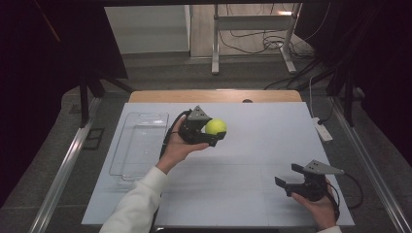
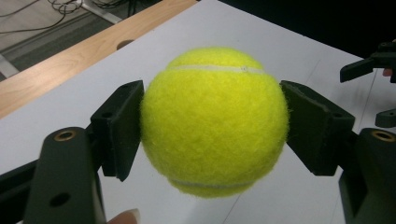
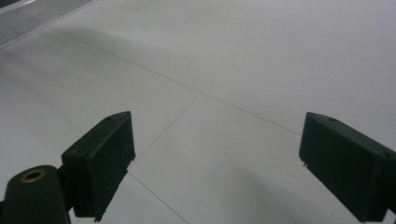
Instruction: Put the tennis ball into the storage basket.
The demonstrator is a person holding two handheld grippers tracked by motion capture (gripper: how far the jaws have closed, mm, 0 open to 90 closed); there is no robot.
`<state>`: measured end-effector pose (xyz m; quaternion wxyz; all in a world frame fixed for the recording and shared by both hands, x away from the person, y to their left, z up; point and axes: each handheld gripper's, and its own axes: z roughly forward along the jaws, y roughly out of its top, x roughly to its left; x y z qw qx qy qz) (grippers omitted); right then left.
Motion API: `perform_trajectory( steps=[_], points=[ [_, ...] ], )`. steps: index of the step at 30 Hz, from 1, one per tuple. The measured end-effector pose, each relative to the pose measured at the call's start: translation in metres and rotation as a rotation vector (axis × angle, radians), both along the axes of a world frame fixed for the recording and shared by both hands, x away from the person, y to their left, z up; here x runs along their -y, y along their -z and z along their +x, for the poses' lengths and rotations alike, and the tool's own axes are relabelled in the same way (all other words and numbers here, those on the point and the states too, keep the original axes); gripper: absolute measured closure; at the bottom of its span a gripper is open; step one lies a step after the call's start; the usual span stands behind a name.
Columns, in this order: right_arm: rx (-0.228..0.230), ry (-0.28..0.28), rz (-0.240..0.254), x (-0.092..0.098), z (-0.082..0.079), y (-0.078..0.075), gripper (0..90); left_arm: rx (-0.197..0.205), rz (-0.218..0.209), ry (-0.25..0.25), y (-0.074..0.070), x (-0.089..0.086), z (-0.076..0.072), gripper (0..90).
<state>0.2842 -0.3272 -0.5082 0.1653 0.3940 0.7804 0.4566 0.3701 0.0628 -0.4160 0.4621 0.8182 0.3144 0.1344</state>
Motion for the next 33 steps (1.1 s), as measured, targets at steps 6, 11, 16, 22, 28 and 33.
perform_trajectory(
  steps=[6,11,16,22,28,33],
  points=[
    [0.000,0.001,0.000,0.000,0.000,0.000,10.7,0.009,-0.006,-0.008,-0.004,-0.002,0.000,26.9],
    [0.000,0.001,-0.004,0.000,0.000,0.000,10.7,0.012,-0.005,-0.008,-0.005,-0.003,0.000,26.8],
    [0.000,0.001,0.000,0.000,0.000,0.000,10.7,0.018,-0.013,-0.023,-0.007,-0.008,0.000,26.8],
    [-0.001,0.002,-0.003,0.000,0.000,0.000,10.7,0.027,-0.019,-0.040,-0.009,-0.012,0.000,26.9],
    [-0.001,0.001,-0.003,0.000,0.000,0.000,10.7,0.030,-0.020,-0.057,-0.010,-0.019,0.001,26.8],
    [0.000,0.000,0.001,0.000,0.000,0.000,10.6,0.033,-0.025,-0.072,-0.011,-0.024,0.001,26.8]
  ],
)
